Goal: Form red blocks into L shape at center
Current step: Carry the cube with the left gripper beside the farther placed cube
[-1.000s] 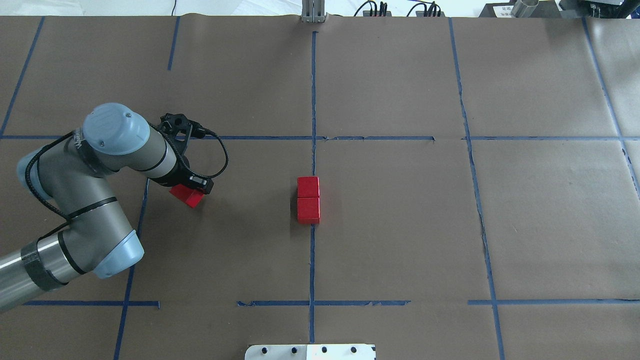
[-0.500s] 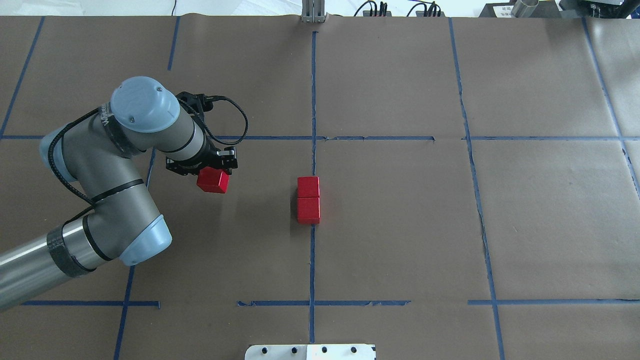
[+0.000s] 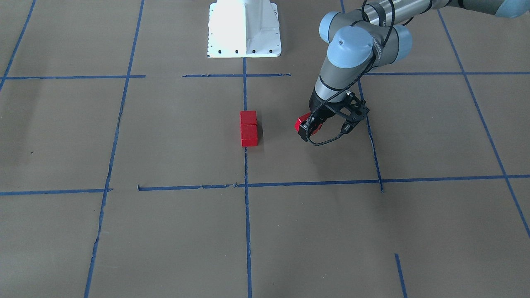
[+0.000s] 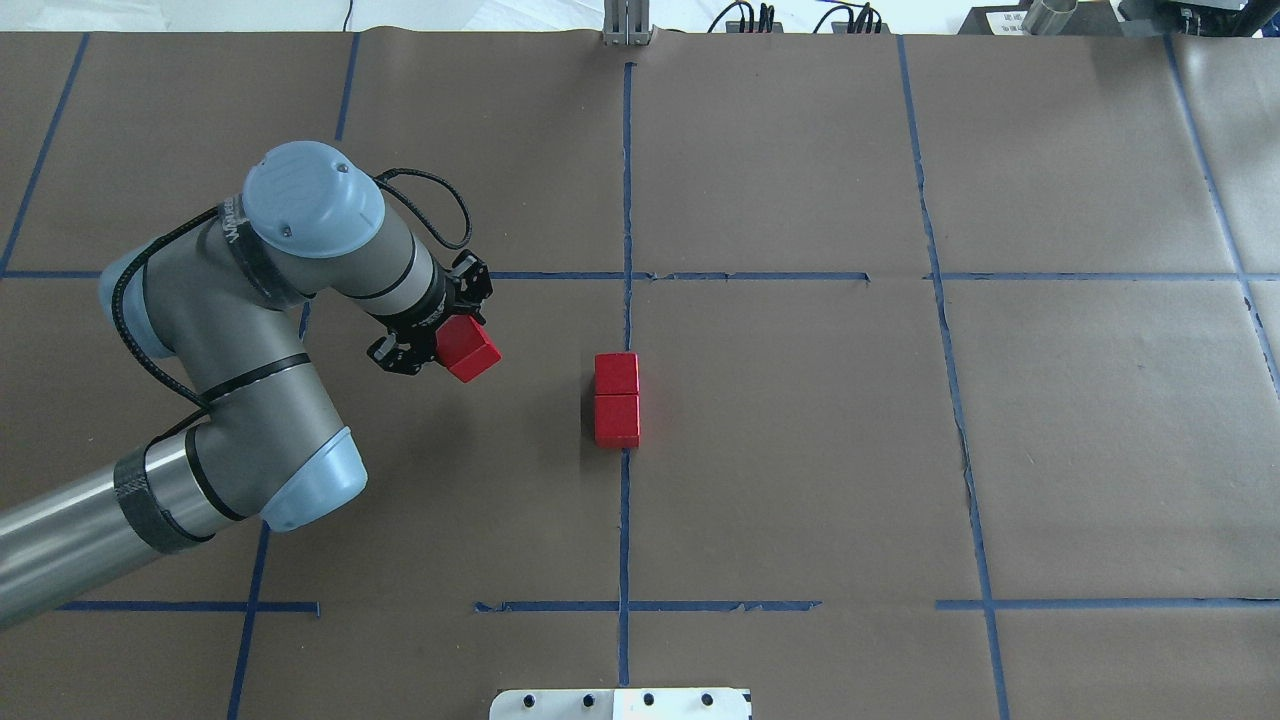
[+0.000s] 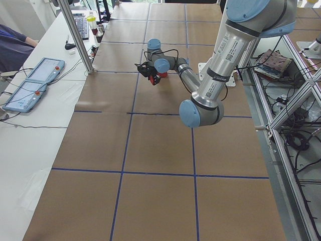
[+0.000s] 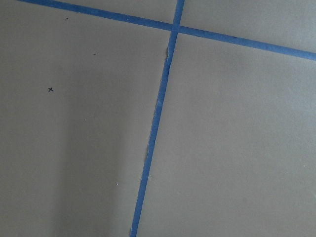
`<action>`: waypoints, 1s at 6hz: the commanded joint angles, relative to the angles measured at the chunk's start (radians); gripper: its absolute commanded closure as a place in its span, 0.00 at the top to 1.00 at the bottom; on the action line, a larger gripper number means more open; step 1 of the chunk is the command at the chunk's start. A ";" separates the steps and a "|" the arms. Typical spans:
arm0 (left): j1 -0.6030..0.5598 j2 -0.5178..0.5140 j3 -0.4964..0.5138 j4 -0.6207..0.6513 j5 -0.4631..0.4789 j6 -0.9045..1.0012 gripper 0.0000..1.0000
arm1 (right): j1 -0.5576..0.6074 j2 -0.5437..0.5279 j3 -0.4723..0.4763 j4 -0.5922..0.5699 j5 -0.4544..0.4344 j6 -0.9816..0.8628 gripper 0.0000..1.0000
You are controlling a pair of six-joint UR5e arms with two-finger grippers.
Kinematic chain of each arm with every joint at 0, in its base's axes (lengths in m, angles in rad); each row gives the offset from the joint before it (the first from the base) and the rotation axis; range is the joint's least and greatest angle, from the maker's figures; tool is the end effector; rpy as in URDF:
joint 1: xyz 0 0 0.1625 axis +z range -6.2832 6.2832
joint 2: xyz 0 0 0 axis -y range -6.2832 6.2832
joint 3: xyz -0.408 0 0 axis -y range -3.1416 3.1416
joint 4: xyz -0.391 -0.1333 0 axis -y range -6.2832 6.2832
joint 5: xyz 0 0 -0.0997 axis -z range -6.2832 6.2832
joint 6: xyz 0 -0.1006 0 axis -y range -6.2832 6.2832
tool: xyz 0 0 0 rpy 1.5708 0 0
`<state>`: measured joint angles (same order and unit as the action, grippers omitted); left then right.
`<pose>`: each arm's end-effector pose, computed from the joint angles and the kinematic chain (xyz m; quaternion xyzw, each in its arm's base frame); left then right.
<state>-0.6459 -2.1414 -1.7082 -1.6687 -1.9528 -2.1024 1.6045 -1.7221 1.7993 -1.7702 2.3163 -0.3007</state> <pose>0.4644 -0.4700 0.2443 -0.1524 0.3944 -0.4396 0.7925 0.0791 -0.4159 0.6212 0.0044 -0.3679 -0.1017 0.9243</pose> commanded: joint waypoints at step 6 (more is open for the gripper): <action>0.080 -0.173 0.205 0.107 0.028 -0.996 0.14 | 0.000 0.003 0.002 0.002 0.000 0.000 1.00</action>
<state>-0.5879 -2.2812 -1.5499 -1.5584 -1.9265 -3.0450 1.6046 -1.7196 1.8009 -1.7687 2.3163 -0.3007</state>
